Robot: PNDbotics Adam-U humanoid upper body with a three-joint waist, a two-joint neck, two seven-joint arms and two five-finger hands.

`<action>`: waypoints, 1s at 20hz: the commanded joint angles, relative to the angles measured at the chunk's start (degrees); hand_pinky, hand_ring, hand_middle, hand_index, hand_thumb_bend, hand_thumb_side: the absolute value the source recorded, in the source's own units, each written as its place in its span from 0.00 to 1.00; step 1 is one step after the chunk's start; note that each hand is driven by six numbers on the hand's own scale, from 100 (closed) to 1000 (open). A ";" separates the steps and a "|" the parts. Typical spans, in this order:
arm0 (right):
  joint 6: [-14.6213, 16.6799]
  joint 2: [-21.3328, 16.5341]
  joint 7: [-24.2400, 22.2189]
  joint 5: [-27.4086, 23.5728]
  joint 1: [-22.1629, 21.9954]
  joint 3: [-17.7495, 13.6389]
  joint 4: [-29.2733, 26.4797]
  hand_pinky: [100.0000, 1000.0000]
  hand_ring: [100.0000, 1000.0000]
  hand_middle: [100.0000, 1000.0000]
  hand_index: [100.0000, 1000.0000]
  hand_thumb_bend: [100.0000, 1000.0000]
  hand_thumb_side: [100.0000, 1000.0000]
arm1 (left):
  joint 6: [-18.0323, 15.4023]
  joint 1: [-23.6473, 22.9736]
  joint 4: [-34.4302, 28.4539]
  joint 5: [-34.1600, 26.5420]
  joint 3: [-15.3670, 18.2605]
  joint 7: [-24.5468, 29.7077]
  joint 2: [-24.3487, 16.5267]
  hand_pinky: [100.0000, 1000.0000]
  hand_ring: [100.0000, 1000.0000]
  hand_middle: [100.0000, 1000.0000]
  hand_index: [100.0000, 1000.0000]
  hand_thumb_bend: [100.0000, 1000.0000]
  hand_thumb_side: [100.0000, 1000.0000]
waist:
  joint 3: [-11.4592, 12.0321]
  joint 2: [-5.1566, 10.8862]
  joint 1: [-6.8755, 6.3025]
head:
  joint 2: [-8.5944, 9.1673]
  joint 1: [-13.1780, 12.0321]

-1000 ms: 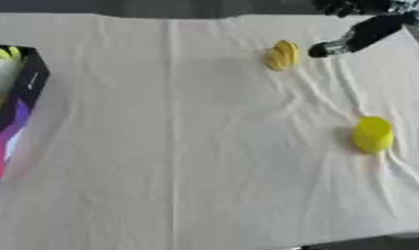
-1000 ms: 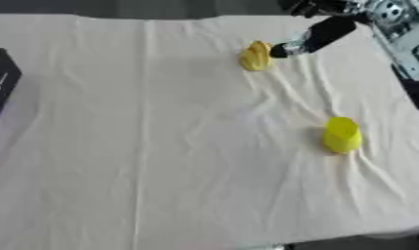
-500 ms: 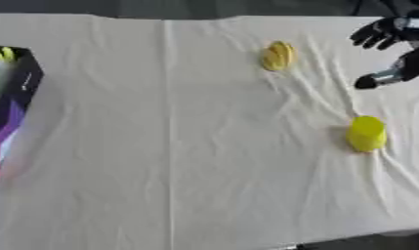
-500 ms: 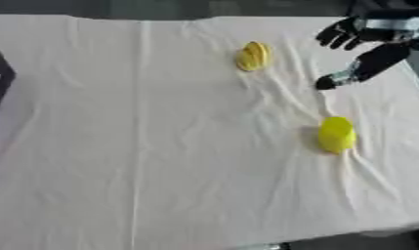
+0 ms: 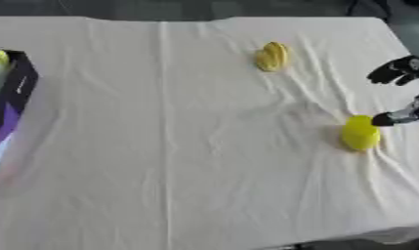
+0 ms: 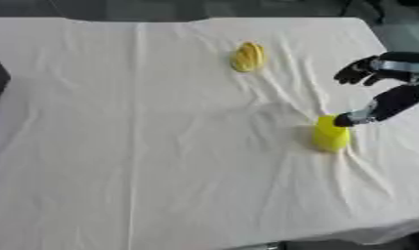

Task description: Pick up the objects with one hand, pass them to the other hand, and then place them into the box on the other side of the table.

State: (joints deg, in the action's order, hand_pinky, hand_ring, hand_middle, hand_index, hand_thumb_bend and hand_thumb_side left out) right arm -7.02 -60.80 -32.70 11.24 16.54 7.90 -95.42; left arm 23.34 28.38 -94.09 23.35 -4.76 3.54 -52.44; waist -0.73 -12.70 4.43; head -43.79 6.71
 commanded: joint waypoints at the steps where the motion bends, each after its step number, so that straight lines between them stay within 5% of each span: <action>1: 0.19 -1.41 0.63 1.94 0.11 -0.38 1.09 0.87 0.87 0.80 0.87 0.57 0.32 | 0.06 0.80 -0.75 -0.35 1.10 -0.05 -2.10 0.81 0.77 0.72 0.76 0.80 0.36 | 0.05 1.81 -0.91 | -0.33 0.17; 20: 0.07 3.73 1.60 10.97 1.87 4.89 7.94 0.83 0.78 0.72 0.81 0.52 0.25 | 0.00 0.74 -0.81 -0.54 1.37 0.17 -1.00 0.81 0.77 0.72 0.76 0.81 0.37 | 1.30 0.73 -2.33 | -0.33 2.28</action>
State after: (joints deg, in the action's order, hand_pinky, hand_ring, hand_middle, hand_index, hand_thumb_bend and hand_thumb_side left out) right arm -6.98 -55.71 -31.31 21.36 17.72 13.13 -87.78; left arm 23.42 28.39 -94.11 22.81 -4.41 3.73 -52.28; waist 0.54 -12.73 2.94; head -43.79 8.76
